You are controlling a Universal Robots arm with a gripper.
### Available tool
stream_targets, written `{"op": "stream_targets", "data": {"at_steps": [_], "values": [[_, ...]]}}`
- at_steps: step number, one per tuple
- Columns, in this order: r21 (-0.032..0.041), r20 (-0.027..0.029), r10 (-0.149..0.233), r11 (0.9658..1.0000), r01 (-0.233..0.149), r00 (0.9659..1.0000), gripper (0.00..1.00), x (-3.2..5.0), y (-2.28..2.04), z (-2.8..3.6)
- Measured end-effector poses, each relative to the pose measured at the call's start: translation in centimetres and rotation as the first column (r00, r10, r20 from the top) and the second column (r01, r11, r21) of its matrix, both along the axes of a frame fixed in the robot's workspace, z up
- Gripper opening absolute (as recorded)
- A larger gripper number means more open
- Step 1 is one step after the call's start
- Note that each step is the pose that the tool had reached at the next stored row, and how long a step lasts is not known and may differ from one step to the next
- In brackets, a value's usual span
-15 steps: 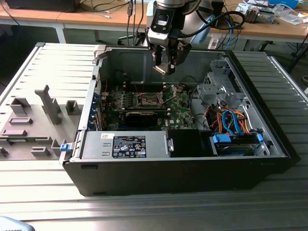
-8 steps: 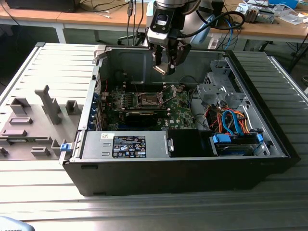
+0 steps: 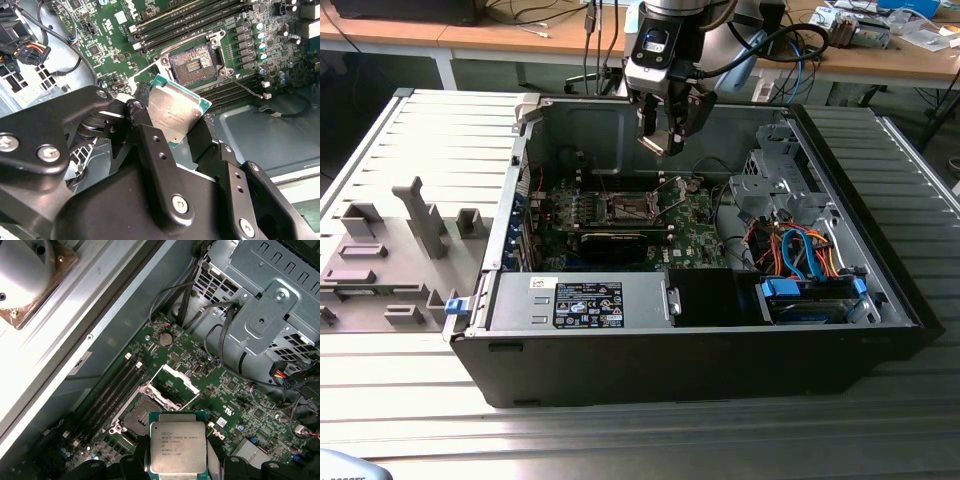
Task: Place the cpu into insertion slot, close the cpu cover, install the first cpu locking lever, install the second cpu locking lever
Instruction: 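Place the cpu into insertion slot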
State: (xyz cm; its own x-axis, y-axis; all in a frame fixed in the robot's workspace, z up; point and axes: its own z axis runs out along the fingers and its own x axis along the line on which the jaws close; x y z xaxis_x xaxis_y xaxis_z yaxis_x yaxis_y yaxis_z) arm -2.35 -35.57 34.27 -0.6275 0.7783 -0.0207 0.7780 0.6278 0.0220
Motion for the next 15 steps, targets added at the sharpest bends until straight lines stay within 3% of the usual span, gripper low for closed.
{"op": "stream_targets", "data": {"at_steps": [15], "values": [[0.0,0.0,-0.01,1.0,0.01,1.0,0.55,0.0,0.0,0.0]]}}
